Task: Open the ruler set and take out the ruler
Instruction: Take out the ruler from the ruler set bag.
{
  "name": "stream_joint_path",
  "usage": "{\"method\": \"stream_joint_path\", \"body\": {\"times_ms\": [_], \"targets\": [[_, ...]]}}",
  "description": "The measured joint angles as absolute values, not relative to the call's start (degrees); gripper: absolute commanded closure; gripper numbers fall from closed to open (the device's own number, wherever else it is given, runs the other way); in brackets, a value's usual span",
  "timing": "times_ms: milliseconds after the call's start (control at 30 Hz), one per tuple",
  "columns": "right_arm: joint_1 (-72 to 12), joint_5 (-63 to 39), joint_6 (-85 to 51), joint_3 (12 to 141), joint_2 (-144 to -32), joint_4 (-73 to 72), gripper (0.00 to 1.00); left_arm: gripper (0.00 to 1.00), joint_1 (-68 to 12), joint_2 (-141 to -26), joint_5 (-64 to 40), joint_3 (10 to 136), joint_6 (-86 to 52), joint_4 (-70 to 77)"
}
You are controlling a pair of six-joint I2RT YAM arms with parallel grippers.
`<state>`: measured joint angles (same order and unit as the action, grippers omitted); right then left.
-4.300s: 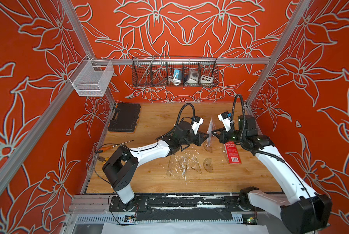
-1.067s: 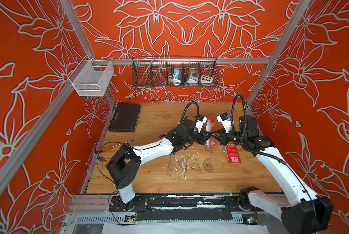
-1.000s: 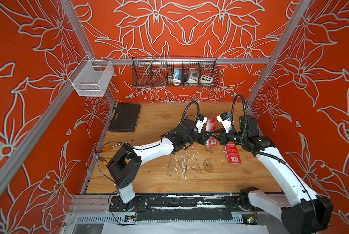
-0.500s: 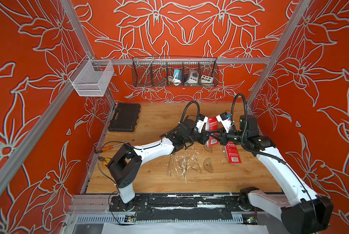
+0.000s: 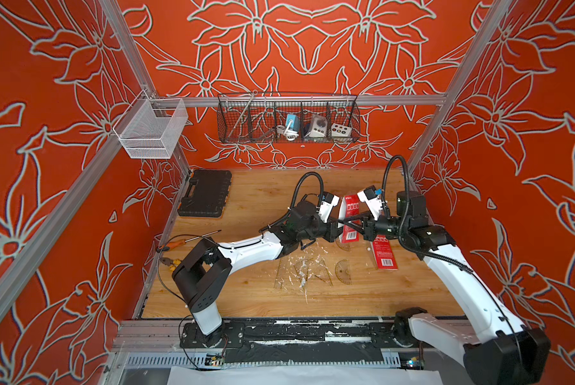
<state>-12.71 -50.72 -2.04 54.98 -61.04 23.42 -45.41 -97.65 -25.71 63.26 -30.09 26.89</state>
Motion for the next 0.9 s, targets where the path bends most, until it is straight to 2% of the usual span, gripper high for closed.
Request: {"method": "stream_joint_path", "body": {"times_ms": [400,900], "targets": [[-12.3,-53.6,-3.3,55.0,-61.2,21.8,1.0,1.0,-45.5,-97.9,-25.9,65.4,-28.3,25.4],[-12.3,-49.4,-1.8,53.8,-59.9,24.2,1.0,1.0,-45.8,-97.3,-21.2,65.4,-26.8,21.6]]}}
